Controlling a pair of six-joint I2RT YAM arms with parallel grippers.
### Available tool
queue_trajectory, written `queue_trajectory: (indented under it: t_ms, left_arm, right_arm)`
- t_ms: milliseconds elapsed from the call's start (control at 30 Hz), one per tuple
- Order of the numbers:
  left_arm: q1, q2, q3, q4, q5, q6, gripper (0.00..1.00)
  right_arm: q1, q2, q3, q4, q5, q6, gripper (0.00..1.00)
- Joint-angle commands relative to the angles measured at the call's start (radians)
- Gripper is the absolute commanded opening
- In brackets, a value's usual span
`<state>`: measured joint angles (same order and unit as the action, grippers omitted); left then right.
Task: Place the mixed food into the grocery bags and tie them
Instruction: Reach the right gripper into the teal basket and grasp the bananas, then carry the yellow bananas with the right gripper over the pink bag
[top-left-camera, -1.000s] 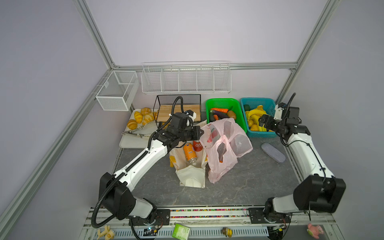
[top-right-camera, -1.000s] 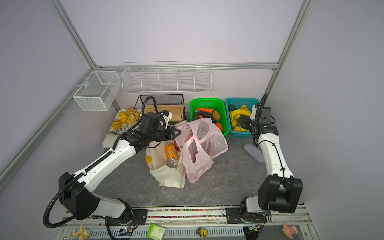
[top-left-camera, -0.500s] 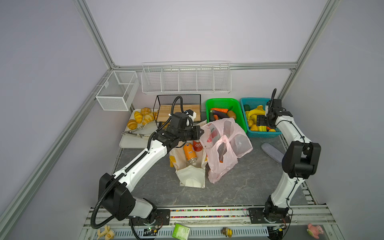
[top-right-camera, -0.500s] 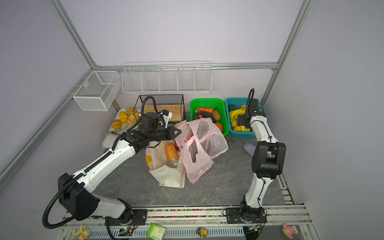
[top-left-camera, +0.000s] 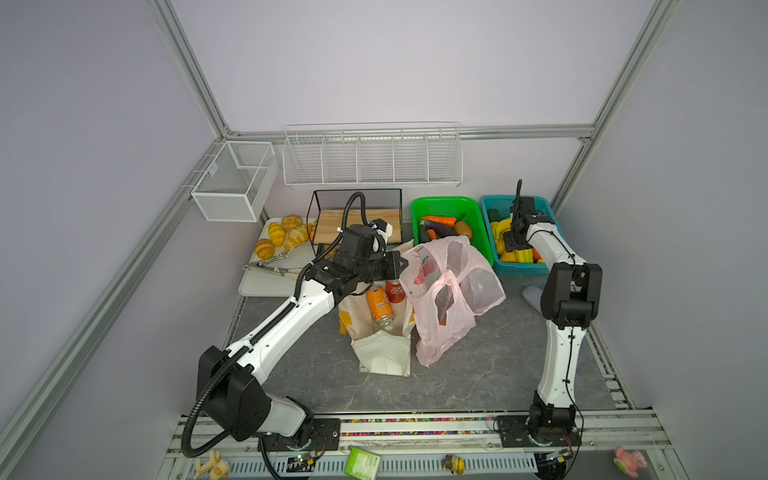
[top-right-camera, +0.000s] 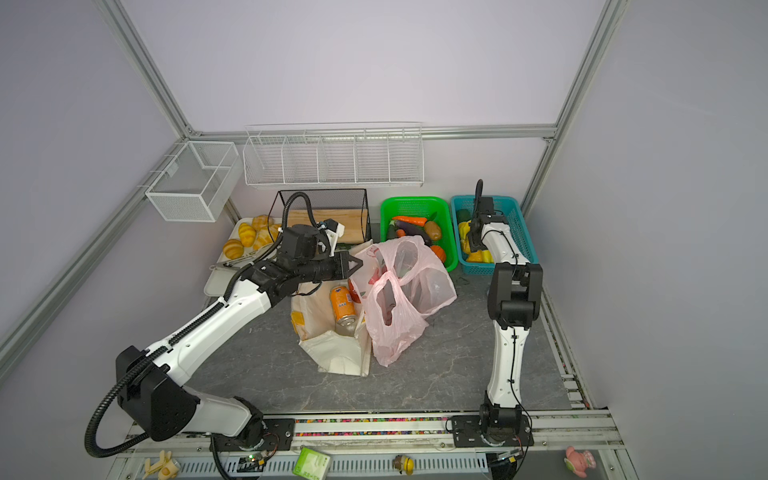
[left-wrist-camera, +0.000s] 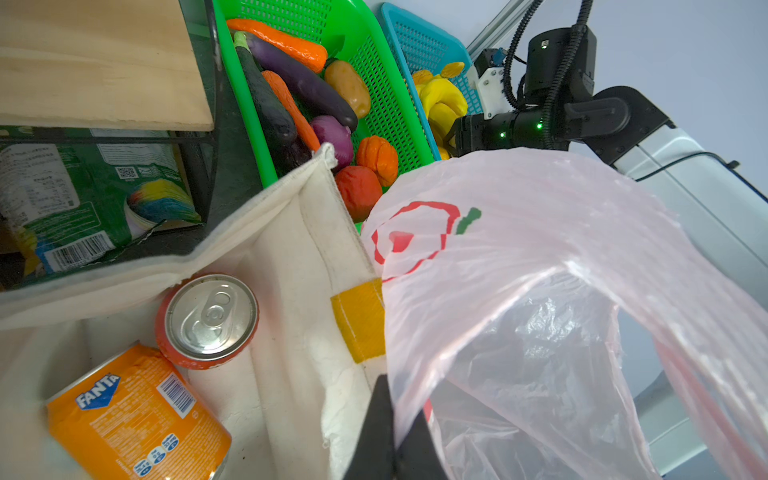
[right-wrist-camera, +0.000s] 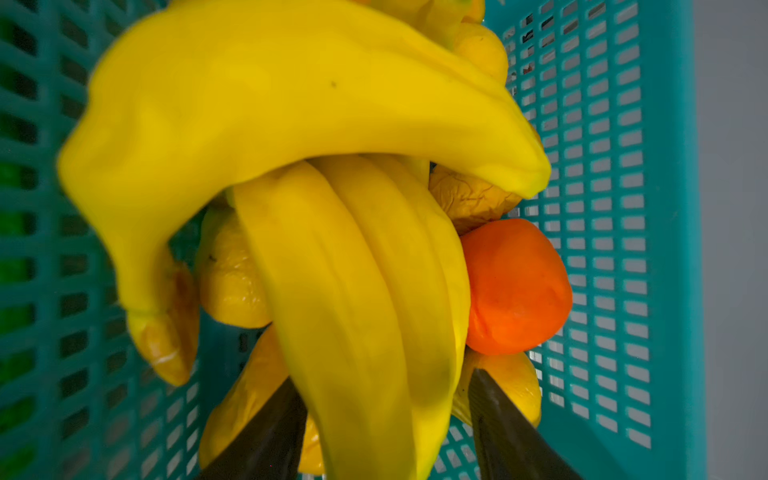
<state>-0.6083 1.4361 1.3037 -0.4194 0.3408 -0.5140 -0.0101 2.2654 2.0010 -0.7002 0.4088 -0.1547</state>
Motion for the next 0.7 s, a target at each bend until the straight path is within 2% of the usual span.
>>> queue_trajectory:
  t_ms: [0, 100, 300, 367, 667]
  left_arm:
    - [0.005, -0.013, 0.017, 0.01, 0.008, 0.01, 0.0]
    - [0.005, -0.014, 0.016, 0.014, 0.008, 0.009, 0.0]
    - [0.005, -0.013, 0.017, 0.014, 0.011, 0.009, 0.0]
    - [0.005, -0.015, 0.017, 0.013, 0.012, 0.011, 0.0]
    - [0.005, -0.02, 0.014, 0.016, 0.013, 0.01, 0.0]
  right_arm:
    - [0.009, 0.036, 0.054, -0.041, 0.086, -0.055, 0.59]
    - [0.013, 0.049, 0.061, -0.029, 0.114, -0.082, 0.55]
    - [0.015, 0.049, 0.076, -0.045, 0.164, -0.101, 0.42]
    - [0.021, 0.027, 0.076, -0.049, 0.181, -0.109, 0.38]
    - [0.046, -0.105, 0.038, -0.096, 0.302, -0.147, 0.3]
